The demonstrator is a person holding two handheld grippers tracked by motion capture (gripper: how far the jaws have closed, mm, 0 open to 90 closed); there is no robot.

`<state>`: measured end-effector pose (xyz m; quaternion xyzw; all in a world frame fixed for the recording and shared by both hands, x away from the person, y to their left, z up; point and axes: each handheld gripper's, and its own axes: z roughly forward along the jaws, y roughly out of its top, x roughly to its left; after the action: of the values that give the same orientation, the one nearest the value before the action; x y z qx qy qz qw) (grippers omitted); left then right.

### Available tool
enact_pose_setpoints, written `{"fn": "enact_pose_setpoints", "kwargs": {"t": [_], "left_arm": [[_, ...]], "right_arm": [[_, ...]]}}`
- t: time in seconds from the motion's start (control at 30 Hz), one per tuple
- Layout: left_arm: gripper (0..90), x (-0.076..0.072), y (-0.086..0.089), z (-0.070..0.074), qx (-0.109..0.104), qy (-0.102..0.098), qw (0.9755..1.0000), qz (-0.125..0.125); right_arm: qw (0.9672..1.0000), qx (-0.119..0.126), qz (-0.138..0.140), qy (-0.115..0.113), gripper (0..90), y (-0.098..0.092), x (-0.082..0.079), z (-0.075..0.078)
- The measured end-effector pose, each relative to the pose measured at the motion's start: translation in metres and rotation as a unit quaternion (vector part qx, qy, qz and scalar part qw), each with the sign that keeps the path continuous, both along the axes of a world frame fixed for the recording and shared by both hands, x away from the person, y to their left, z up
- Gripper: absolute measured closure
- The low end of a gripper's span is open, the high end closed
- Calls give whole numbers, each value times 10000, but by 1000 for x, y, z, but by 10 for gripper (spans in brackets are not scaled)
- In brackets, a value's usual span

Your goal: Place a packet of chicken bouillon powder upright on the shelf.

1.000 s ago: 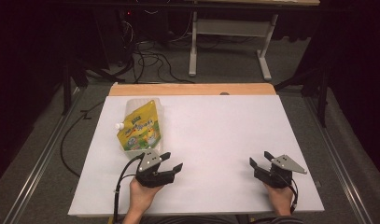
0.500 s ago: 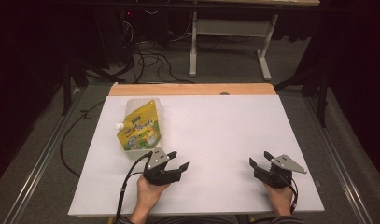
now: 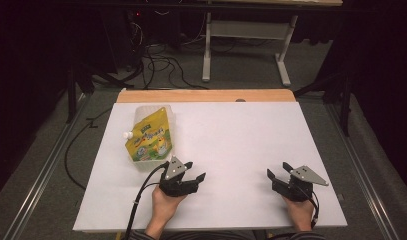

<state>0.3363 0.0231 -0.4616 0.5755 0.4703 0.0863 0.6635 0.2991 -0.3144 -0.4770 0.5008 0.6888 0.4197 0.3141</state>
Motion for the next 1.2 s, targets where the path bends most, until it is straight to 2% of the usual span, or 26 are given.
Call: {"fn": "enact_pose_setpoints", "kwargs": {"t": [0.03,0.23,0.37,0.57,0.7,1.03,1.2], "left_arm": [[381,1,-2,-1,-48,-7,10000,23],[381,5,-8,-8,8,-9,10000,71],[381,7,-11,-13,109,-20,9999,114],[380,10,-15,-18,136,-37,9997,203],[378,9,-18,-21,256,-118,9994,200],[372,10,-18,-23,282,-102,9993,244],[362,12,-18,-23,298,-19,9992,277]], "right_arm": [[10000,-6,9,-2,345,0,0,0],[10000,-25,15,19,345,0,0,0],[10000,-20,13,18,345,0,0,0],[10000,-22,10,27,345,0,0,0],[10000,-37,-10,52,345,1,1,0],[10000,-70,-4,55,344,2,1,0],[10000,-81,-4,54,344,2,1,0]]}}
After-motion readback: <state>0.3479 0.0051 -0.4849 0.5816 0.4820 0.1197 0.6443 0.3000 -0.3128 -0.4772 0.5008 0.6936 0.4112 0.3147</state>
